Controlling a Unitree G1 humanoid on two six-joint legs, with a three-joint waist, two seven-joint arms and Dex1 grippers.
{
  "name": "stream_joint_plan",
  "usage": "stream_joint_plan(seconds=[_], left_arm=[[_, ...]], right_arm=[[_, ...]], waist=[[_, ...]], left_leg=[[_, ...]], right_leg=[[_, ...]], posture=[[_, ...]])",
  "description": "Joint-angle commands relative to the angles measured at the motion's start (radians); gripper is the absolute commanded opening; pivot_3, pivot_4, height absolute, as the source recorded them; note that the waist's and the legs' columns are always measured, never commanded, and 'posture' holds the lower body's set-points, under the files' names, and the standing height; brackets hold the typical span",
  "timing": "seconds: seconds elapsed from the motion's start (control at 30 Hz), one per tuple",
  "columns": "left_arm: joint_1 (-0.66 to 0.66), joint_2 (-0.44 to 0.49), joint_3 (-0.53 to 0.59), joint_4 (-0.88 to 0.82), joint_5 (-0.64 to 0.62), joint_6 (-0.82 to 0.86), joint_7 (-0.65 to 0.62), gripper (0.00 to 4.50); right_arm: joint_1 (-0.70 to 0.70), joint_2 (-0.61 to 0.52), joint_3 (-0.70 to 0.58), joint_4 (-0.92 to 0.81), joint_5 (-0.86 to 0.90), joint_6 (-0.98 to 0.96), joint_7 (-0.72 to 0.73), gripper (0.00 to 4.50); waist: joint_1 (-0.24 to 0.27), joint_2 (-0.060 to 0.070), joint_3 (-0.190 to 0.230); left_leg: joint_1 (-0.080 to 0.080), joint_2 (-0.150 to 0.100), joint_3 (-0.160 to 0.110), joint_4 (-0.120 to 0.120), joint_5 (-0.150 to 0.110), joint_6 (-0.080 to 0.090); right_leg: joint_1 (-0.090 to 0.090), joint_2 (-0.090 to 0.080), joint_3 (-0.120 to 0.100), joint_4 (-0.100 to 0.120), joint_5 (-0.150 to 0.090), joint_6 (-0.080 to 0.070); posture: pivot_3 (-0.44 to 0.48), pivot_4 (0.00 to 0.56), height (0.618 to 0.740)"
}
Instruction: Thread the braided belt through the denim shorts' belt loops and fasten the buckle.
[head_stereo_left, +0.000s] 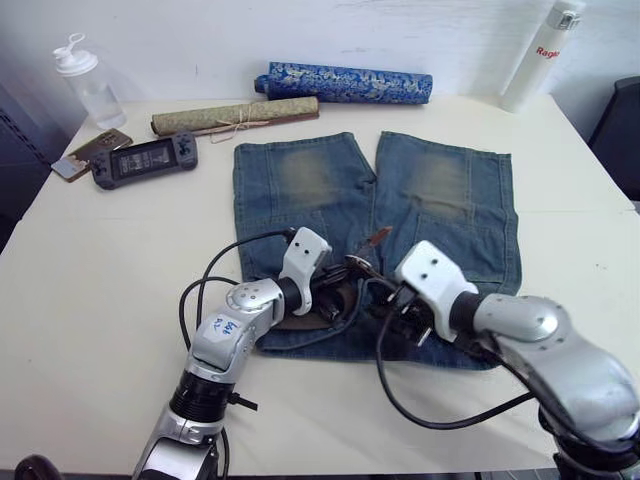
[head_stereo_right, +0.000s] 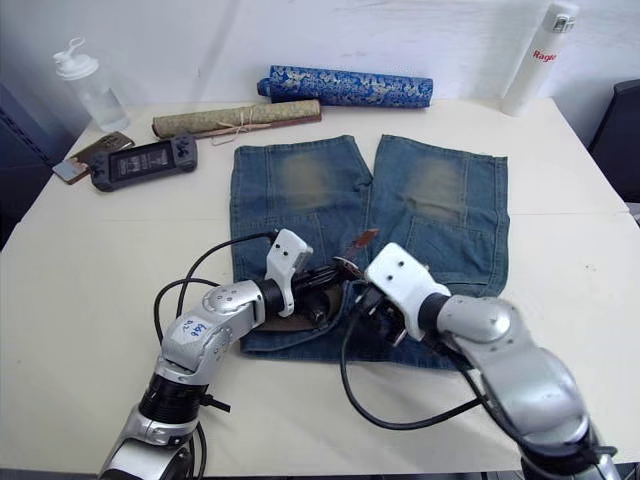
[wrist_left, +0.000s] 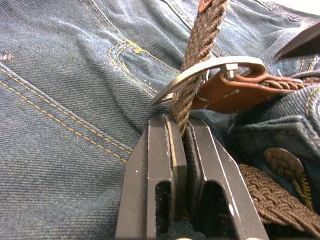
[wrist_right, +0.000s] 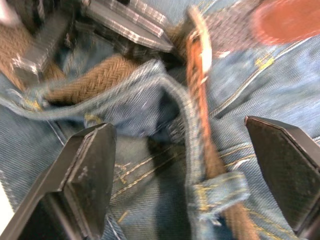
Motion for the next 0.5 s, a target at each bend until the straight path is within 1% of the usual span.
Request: stream_joint_plan(seconds=[0.03,0.13,0.2,0.3,0.43,0.5], left_arm=[[-0.001,-0.006,-0.03,-0.008,-0.003,0.001,-0.019,0.0],[-0.002,-0.008,-0.031,-0.007,-0.002,0.0,-0.02,0.0],[-0.003,-0.009,-0.032,-0.005,-0.001,-0.001,-0.02,0.0],[-0.005,-0.01,-0.033,-0.003,0.001,-0.002,-0.02,0.0],[-0.005,-0.008,-0.037,-0.007,0.007,-0.004,-0.018,0.0],[-0.004,-0.008,-0.04,-0.011,0.01,-0.005,-0.016,0.0]], right_arm=[[-0.037,-0.18,0.122,0.126,-0.131,-0.304,0.015,4.43],[-0.04,-0.312,0.276,0.237,-0.287,-0.567,0.043,4.43],[-0.052,-0.344,0.349,0.305,-0.363,-0.704,0.055,4.43],[-0.09,-0.354,0.442,0.392,-0.453,-0.877,0.085,4.43],[-0.134,-0.331,0.499,0.492,-0.541,-1.047,0.117,4.43],[-0.152,-0.312,0.515,0.533,-0.574,-1.1,0.126,4.43]], waist=[[0.001,0.001,0.001],[-0.001,0.0,0.001],[-0.002,0.0,0.002],[-0.004,0.0,0.002],[-0.003,0.0,0.003],[-0.003,0.0,0.003]], left_leg=[[0.0,0.0,0.0,0.0,0.0,0.0],[0.0,-0.002,0.003,0.001,0.0,0.001],[0.0,-0.002,0.004,0.001,-0.001,0.002],[0.0,-0.001,0.005,0.001,-0.001,0.002],[-0.002,-0.002,0.005,0.002,-0.001,0.002],[-0.002,-0.002,0.005,0.002,-0.001,0.002]], right_leg=[[0.0,0.0,0.0,-0.001,0.0,0.0],[0.0,-0.003,0.001,-0.001,0.0,0.001],[0.0,-0.003,0.001,-0.003,0.001,0.002],[-0.001,-0.003,0.001,-0.003,0.001,0.002],[-0.001,-0.003,0.001,-0.003,0.002,0.004],[-0.001,-0.003,0.001,-0.003,0.002,0.004]], posture=[[0.0,0.15,0.637],[0.0,0.15,0.637],[0.0,0.15,0.637],[0.0,0.15,0.637],[0.0,0.15,0.637],[0.0,0.15,0.637]])
